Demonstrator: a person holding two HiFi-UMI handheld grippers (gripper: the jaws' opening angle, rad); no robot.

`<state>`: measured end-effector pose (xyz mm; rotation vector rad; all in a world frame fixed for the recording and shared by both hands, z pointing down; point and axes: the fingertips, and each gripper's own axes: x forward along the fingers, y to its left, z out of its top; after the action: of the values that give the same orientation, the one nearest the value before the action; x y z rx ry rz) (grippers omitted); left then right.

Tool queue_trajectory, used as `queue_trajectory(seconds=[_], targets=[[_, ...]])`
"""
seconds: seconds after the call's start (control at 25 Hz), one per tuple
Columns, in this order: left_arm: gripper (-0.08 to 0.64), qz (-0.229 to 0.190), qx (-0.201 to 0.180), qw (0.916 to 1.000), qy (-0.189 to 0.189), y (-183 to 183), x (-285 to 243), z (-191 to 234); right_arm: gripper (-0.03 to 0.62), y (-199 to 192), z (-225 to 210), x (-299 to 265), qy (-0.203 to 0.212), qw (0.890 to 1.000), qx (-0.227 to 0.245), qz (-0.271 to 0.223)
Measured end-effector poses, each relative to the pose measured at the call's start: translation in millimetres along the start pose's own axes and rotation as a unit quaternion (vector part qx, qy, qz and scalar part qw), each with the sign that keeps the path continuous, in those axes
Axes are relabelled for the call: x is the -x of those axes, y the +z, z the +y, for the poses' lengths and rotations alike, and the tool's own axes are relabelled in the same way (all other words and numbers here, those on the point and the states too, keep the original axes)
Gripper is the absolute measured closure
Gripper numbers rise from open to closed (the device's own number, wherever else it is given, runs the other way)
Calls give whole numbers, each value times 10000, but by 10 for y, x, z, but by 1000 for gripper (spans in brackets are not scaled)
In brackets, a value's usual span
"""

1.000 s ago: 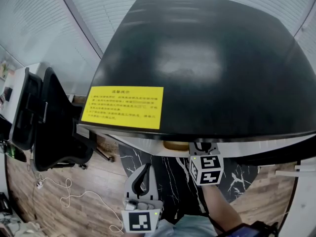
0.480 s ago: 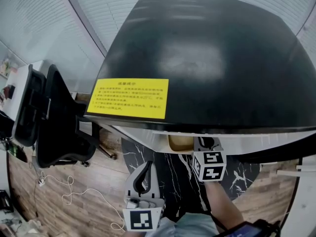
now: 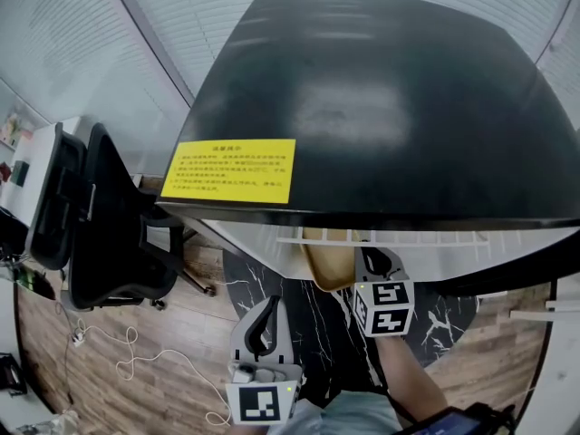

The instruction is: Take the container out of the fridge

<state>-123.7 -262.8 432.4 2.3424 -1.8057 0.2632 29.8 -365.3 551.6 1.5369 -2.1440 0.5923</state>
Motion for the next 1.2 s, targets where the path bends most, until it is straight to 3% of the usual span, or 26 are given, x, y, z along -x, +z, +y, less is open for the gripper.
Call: queue_trajectory(seconds=[0.8, 1.2], targets=[[546, -52, -74, 9996, -262, 35, 61, -176, 552, -128, -75, 218, -102, 9999, -63, -100], [546, -70, -24, 9996, -290, 31, -60, -118, 523, -246, -74, 51, 19, 9991, -75, 419]])
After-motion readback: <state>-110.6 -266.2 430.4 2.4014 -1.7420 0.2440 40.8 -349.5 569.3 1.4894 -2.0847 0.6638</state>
